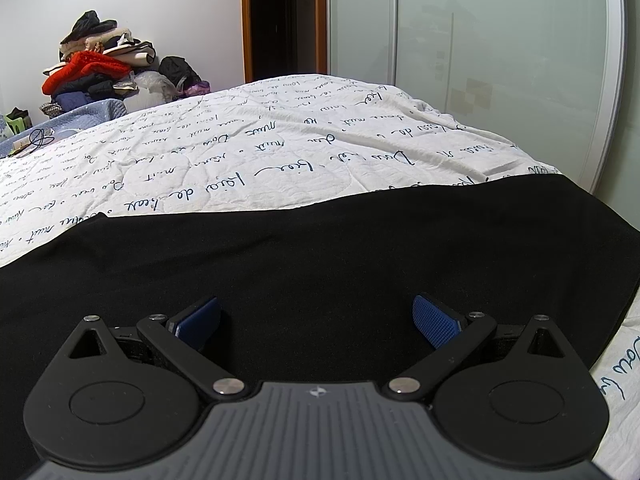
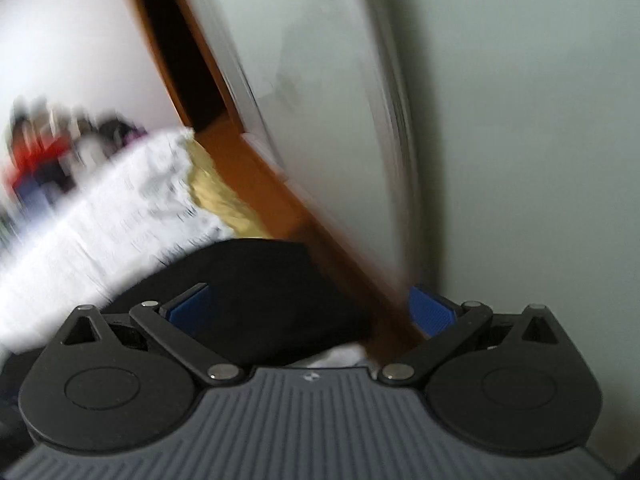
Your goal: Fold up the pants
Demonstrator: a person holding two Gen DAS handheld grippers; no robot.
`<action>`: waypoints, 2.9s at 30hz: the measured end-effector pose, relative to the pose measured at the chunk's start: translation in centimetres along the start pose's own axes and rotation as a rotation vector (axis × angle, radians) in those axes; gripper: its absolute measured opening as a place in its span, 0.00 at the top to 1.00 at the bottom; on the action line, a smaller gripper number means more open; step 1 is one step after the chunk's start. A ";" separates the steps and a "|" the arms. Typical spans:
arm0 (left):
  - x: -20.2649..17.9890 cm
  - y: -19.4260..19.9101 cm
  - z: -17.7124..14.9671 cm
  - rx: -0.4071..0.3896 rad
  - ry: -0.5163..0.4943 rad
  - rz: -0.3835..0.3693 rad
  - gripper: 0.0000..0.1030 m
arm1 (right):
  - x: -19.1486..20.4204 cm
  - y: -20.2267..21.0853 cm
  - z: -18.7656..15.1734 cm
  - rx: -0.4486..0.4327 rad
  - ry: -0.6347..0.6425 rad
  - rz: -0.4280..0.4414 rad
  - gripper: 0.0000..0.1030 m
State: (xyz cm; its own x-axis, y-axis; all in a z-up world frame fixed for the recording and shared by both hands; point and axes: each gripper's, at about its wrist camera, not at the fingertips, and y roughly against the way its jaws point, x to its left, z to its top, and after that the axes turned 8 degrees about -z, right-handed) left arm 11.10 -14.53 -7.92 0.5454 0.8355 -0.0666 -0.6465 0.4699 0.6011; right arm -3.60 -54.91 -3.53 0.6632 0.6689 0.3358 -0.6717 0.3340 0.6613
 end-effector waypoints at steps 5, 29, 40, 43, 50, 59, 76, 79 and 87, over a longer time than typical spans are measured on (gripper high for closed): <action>0.0 0.0 0.0 0.000 0.001 -0.001 0.00 | -3.7 -2.2 -0.6 0.143 -0.339 0.206 0.00; 0.0 0.0 0.0 -0.001 0.001 -0.001 0.00 | -5.7 -7.0 -2.7 0.160 -0.732 0.239 0.16; 0.0 0.2 0.1 -0.001 0.001 -0.006 0.00 | -4.9 -6.1 -2.1 0.068 -0.577 0.151 0.91; 0.0 0.7 0.5 0.010 -0.011 -0.029 0.00 | -3.4 -4.9 -1.3 0.012 -0.481 0.139 0.91; 1.7 2.1 2.3 0.013 0.091 -0.101 0.00 | 3.2 -1.1 -0.1 -0.136 -0.164 0.146 0.91; 4.6 2.5 2.9 -0.001 0.222 -0.071 0.00 | 16.3 0.4 -6.9 -0.081 0.378 0.303 0.91; 4.5 -0.9 4.0 0.157 0.565 -0.497 0.00 | 22.1 4.0 -17.4 -0.267 0.979 0.147 0.91; 4.5 -1.9 4.0 0.176 0.649 -0.556 0.00 | 22.0 5.1 -18.2 -0.319 1.013 0.146 0.91; 3.8 -3.6 4.5 0.191 0.743 -0.658 0.06 | 20.6 7.6 -17.2 -0.344 0.913 0.234 0.91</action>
State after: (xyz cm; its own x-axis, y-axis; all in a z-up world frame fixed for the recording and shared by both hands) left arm 17.91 -14.39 -6.77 0.2500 0.4233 -0.8708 -0.2054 0.9021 0.3796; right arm -0.72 -27.21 -3.15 0.0918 0.9475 -0.3062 -0.9076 0.2062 0.3657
